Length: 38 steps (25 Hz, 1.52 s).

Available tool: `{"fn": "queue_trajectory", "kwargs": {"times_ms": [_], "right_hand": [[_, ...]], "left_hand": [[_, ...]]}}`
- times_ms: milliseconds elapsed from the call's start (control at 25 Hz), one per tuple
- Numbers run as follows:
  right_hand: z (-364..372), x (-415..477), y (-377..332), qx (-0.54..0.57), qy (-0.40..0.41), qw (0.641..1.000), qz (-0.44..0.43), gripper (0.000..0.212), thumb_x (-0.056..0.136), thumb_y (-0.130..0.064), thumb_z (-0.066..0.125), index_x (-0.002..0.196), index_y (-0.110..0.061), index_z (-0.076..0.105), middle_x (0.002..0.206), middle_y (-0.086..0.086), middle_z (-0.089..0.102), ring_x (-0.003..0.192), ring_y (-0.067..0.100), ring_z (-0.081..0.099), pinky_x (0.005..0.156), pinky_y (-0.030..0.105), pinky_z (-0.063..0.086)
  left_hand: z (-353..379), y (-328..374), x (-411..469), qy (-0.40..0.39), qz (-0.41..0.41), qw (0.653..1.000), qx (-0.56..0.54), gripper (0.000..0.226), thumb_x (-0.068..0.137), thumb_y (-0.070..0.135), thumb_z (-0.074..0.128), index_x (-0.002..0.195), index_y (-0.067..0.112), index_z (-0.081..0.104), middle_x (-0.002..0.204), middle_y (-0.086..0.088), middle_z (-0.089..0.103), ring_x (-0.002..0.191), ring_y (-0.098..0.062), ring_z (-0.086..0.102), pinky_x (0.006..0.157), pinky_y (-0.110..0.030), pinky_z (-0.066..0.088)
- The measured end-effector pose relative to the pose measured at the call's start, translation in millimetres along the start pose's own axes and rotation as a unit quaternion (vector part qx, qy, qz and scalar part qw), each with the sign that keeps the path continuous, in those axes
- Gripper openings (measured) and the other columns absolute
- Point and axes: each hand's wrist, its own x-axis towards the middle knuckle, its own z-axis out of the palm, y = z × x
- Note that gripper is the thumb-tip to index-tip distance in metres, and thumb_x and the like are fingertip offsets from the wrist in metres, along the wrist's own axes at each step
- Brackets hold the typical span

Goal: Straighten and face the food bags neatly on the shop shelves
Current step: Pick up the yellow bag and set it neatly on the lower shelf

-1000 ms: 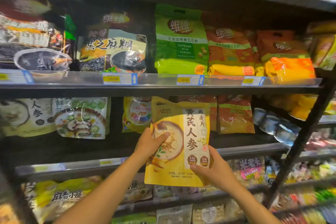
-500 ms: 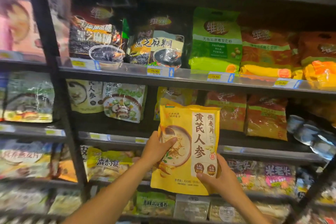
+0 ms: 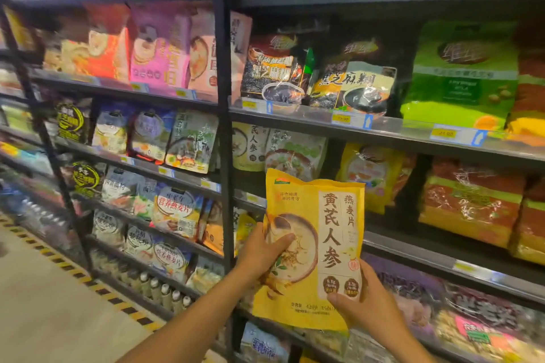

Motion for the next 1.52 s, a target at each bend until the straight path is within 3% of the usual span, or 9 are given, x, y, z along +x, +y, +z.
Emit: {"fn": "queue_trajectory", "kwargs": {"times_ms": [200,320,680,880,1000,1080,1240,1400,1520], "right_hand": [[50,3,-44,-0.007,-0.038,0.999,-0.038,0.075,0.068,-0.039,0.093,0.127,-0.049,0.047,0.104,-0.030,0.070,0.082,-0.019,0.065,0.061,0.009,0.047],[81,11,-63,-0.008,-0.059,0.997,-0.042,0.084,0.064,-0.044,0.094,0.130,-0.053,0.043,0.103,-0.030,0.071,0.086,-0.014,0.067,0.067,0.015,0.052],[227,39,-161,0.001,-0.100,0.994,-0.050,0.085,0.054,-0.055,0.091,0.126,-0.053,0.046,0.102,-0.030,0.074,0.091,-0.008,0.070,0.082,0.032,0.061],[311,61,-213,0.025,-0.094,0.994,-0.047,0.087,0.063,-0.047,0.095,0.136,-0.045,0.046,0.107,-0.029,0.072,0.088,-0.011,0.070,0.074,0.023,0.059],[341,76,-234,0.029,-0.078,0.996,-0.029,0.099,0.062,-0.048,0.095,0.145,-0.039,0.042,0.108,-0.029,0.070,0.091,-0.008,0.070,0.079,0.027,0.061],[359,90,-245,0.030,-0.068,0.997,-0.020,0.097,0.066,-0.047,0.094,0.145,-0.035,0.039,0.104,-0.031,0.063,0.087,-0.009,0.064,0.069,0.018,0.054],[380,130,-261,0.024,-0.040,0.999,-0.011,0.095,0.069,-0.050,0.092,0.145,-0.035,0.037,0.101,-0.032,0.056,0.084,-0.010,0.056,0.063,0.015,0.045],[390,173,-266,0.030,-0.020,0.999,-0.010,0.081,0.070,-0.049,0.090,0.135,-0.040,0.042,0.107,-0.028,0.064,0.092,-0.007,0.063,0.073,0.024,0.056],[392,208,-270,0.035,-0.004,0.999,-0.014,0.078,0.070,-0.054,0.088,0.130,-0.047,0.040,0.114,-0.025,0.066,0.097,-0.005,0.065,0.080,0.029,0.059]], "left_hand": [[-67,-29,-9,0.058,0.008,0.998,-0.018,0.077,0.064,0.081,0.074,0.120,0.032,0.058,0.118,0.013,0.069,0.110,-0.011,0.066,0.097,-0.046,0.056],[-104,-41,-13,0.078,0.005,0.997,-0.020,0.071,0.072,0.070,0.075,0.127,0.031,0.055,0.125,0.011,0.065,0.117,-0.014,0.062,0.100,-0.045,0.053],[-266,-108,20,0.115,-0.008,0.993,0.008,0.067,0.075,0.072,0.072,0.125,0.032,0.052,0.124,0.014,0.060,0.113,-0.012,0.058,0.094,-0.040,0.051],[-355,-136,64,0.103,-0.009,0.995,0.004,0.067,0.077,0.067,0.075,0.130,0.030,0.054,0.126,0.008,0.064,0.117,-0.018,0.062,0.098,-0.046,0.054],[-384,-144,93,0.095,-0.005,0.995,-0.003,0.060,0.082,0.059,0.076,0.128,0.027,0.055,0.123,0.007,0.066,0.113,-0.018,0.065,0.096,-0.046,0.055],[-399,-150,116,0.086,-0.006,0.996,0.005,0.060,0.082,0.057,0.076,0.128,0.024,0.056,0.122,0.004,0.066,0.112,-0.020,0.064,0.094,-0.044,0.055],[-417,-159,169,0.068,0.003,0.998,0.014,0.081,0.065,0.081,0.071,0.124,0.027,0.058,0.120,0.007,0.068,0.110,-0.018,0.066,0.093,-0.047,0.057],[-417,-148,219,0.059,0.008,0.998,0.023,0.060,0.078,0.066,0.075,0.121,0.027,0.057,0.117,0.008,0.067,0.105,-0.015,0.065,0.089,-0.042,0.057],[-417,-140,262,0.045,0.012,0.999,0.024,0.079,0.071,0.076,0.073,0.131,0.027,0.055,0.127,0.007,0.066,0.112,-0.017,0.064,0.094,-0.046,0.056]]}}
